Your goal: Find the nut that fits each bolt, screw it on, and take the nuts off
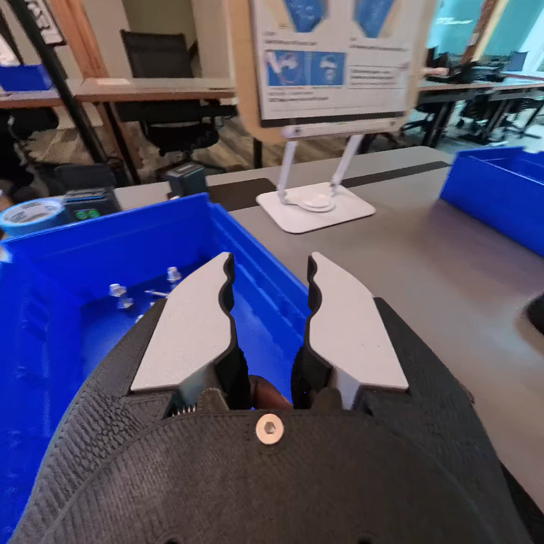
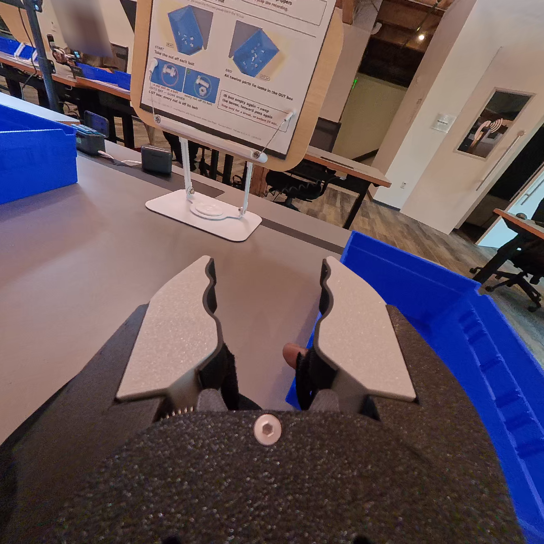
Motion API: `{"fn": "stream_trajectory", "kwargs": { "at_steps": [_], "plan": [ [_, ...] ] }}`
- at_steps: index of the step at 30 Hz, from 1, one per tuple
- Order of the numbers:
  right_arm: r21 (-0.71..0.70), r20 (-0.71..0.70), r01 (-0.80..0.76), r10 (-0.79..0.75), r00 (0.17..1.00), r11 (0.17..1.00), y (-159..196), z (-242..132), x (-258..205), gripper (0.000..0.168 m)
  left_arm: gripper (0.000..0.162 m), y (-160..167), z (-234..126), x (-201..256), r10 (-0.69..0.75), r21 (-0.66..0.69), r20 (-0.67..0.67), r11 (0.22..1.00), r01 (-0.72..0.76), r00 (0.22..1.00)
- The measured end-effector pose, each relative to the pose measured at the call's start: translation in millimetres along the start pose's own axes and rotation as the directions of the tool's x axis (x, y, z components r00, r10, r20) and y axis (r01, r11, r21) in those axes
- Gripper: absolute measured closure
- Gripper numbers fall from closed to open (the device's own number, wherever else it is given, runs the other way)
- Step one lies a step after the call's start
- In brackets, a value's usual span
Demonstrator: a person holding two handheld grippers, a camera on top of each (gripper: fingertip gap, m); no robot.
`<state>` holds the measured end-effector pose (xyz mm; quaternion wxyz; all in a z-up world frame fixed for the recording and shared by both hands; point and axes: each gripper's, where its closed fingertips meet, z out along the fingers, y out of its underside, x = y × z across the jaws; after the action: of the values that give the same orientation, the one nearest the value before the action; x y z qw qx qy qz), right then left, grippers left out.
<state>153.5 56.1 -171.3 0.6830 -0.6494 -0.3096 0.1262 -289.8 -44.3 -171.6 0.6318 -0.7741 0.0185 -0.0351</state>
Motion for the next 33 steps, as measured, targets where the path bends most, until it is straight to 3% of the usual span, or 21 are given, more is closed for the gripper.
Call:
{"fn": "stream_trajectory", "kwargs": {
  "at_steps": [6, 10, 17, 26, 28, 33],
  "plan": [
    [0.022, 0.027, -0.009, 0.009, 1.0, 1.0, -2.4, 0.9, -9.3, 0.099, 0.122, 17.7, 61.8, -96.9, -0.065, -0.236, 0.197, 0.965, 0.112, 0.978],
    [0.006, 0.022, 0.01, -0.01, 1.0, 1.0, 2.3, -1.2, -7.9, 0.099, 0.127, 55.5, 94.0, -130.1, -0.091, -0.376, 0.261, 0.908, 0.188, 0.961],
    [0.005, -0.019, -0.007, 0.008, 1.0, 1.0, 5.8, -8.4, 7.1, 0.1, 0.132, 77.1, 114.9, -125.5, -0.111, -0.437, 0.208, 0.878, 0.194, 0.972],
    [-0.018, -0.023, 0.006, -0.007, 1.0, 1.0, 10.9, -6.4, 7.3, 0.1, 0.14, 95.4, 121.9, -133.3, -0.033, -0.502, 0.216, 0.853, 0.14, 0.976],
    [-0.018, -0.021, 0.009, -0.009, 1.0, 1.0, 10.3, -6.0, 6.8, 0.1, 0.151, 95.0, 124.1, -132.6, -0.05, -0.483, 0.205, 0.863, 0.145, 0.977],
    [-0.023, -0.001, 0.017, -0.017, 1.0, 1.0, 9.3, -3.8, 1.8, 0.101, 0.152, 82.1, 117.4, -125.4, -0.043, -0.454, 0.174, 0.883, 0.119, 0.984]
  ]
}}
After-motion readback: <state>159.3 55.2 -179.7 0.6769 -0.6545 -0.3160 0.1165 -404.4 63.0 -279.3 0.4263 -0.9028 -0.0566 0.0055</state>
